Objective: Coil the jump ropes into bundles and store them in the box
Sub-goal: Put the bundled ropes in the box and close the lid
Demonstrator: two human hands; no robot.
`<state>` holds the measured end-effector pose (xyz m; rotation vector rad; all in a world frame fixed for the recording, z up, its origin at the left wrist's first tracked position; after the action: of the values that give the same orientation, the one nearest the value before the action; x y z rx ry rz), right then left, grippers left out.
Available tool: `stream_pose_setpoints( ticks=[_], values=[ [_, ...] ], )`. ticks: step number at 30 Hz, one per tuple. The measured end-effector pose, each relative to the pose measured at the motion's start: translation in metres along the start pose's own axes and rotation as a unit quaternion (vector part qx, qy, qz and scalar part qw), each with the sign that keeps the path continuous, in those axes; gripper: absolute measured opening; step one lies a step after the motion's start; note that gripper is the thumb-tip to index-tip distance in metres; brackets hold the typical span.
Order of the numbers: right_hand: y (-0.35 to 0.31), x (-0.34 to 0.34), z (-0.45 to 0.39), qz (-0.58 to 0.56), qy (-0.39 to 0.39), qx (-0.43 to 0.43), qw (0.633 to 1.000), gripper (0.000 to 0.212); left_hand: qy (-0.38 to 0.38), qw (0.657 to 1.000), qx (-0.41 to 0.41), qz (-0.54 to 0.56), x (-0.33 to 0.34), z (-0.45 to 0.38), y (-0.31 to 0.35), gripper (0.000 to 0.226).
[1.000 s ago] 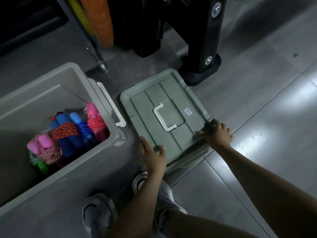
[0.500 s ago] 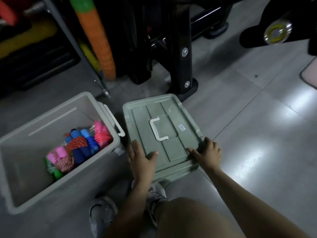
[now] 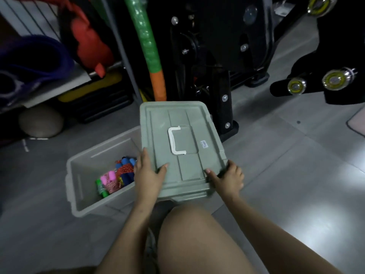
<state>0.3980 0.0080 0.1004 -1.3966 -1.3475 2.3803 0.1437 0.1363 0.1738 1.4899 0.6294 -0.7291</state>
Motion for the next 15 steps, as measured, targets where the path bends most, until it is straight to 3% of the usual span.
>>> stream_pose_setpoints(
  ticks=[4, 15],
  values=[
    [-0.011, 0.032, 0.021, -0.008, -0.028, -0.009, 1.0, 0.086, 0.021, 0.999, 0.004, -0.047, -0.028, 0.002, -0.022, 0.092],
    [-0.105, 0.123, 0.031, 0.055, -0.099, -0.13, 0.985, 0.088, 0.086, 0.987, -0.138, 0.011, -0.077, 0.001, -0.147, 0.091]
  ],
)
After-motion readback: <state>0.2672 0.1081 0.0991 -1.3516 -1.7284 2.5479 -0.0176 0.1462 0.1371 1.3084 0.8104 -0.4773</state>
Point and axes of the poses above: each hand's wrist, its own z-axis away from the middle knuckle, its own x-axis out of the palm, y = z × x, the point moved 10 cm from there along -z, towards the middle knuckle, and after that the axes turned 3 degrees about -x, right-handed, at the moved point
